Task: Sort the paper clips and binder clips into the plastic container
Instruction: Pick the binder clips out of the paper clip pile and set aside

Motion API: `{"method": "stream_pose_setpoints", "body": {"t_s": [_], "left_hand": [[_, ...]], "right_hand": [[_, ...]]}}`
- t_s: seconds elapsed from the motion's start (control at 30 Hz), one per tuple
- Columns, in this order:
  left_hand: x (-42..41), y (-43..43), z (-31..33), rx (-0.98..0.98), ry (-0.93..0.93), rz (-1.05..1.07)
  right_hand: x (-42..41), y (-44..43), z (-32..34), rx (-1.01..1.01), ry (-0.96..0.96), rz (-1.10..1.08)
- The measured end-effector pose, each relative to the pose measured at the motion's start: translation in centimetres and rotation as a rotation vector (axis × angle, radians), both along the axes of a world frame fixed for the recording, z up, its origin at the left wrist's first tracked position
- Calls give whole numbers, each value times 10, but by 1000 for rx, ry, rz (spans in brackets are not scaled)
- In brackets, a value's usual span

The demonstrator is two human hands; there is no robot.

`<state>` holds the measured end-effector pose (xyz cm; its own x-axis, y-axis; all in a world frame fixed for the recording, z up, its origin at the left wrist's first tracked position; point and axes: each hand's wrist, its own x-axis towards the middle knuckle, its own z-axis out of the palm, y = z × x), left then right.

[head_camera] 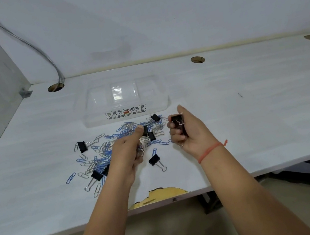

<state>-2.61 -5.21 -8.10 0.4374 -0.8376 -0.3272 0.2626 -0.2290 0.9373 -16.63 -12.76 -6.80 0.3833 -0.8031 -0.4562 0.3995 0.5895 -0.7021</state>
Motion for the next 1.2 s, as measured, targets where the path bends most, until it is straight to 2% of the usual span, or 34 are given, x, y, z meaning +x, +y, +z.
{"method": "stream_pose_setpoints", "body": {"t_s": [0.07,0.1,0.23,0.3,0.43,0.57,0.67,0.77,1.03,1.2], "left_hand": [[-5,0,0,27,140,-9],[-7,0,-1,36,137,-25],[-11,2,-2,28,-23,-21],[-13,1,0,16,-113,19],[-12,-1,5,5,-164,55],[-9,-2,13,52,-96,11],[-5,0,20,62,-11,-46],[0,2,27,55,33,-77],[19,6,37,77,19,-247],[26,5,34,84,67,-243]], "right_hand": [[-4,1,-3,91,-137,-32],[-6,1,-5,114,-174,-39],[-9,7,-6,91,-146,9],[-9,15,-3,-39,30,123],[-2,35,1,-475,500,360],[9,44,-7,-857,759,355],[14,42,-14,-1007,867,288],[16,35,-17,-1066,900,253],[12,28,-15,-1135,819,356],[16,27,-20,-1145,826,357]]}}
